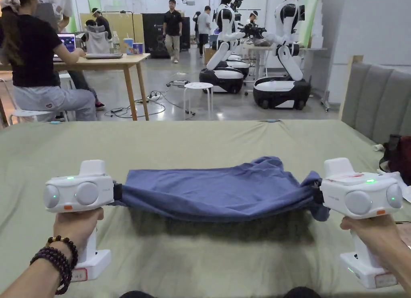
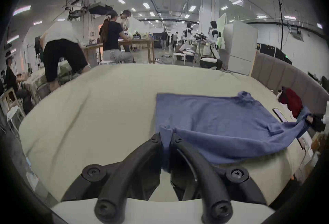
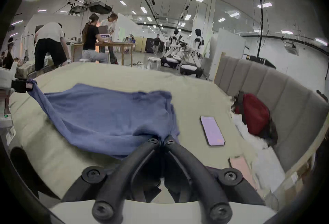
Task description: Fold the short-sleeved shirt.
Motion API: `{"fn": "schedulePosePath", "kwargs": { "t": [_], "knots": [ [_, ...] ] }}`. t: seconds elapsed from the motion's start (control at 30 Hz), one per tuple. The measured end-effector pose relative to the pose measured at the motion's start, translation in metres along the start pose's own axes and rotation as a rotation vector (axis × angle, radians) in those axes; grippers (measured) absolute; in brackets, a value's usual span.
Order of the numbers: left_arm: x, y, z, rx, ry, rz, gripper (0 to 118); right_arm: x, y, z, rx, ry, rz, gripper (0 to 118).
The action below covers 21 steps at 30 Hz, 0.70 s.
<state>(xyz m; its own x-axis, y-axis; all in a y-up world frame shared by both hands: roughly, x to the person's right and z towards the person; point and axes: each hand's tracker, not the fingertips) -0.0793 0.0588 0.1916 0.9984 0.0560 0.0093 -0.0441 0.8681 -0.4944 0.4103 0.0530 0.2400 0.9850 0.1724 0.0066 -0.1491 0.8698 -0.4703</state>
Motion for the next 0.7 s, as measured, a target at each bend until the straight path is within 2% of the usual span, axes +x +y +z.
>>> {"fn": "schedulePosePath", "kwargs": {
  "t": [0.2,0.43,0.7],
  "knots": [
    [-0.008,-0.042,0.003,-0.056,0.019,0.011,6,-0.004,-0.052,-0.001,-0.099,0.025,-0.083,1],
    [-0.019,-0.084,0.001,-0.11,0.012,-0.005,6,-0.009,-0.087,-0.013,-0.215,0.018,-0.044,1],
    [-0.022,-0.102,-0.004,-0.126,0.002,0.031,7,-0.007,-0.115,-0.031,-0.262,0.007,-0.077,2]
  ]
}}
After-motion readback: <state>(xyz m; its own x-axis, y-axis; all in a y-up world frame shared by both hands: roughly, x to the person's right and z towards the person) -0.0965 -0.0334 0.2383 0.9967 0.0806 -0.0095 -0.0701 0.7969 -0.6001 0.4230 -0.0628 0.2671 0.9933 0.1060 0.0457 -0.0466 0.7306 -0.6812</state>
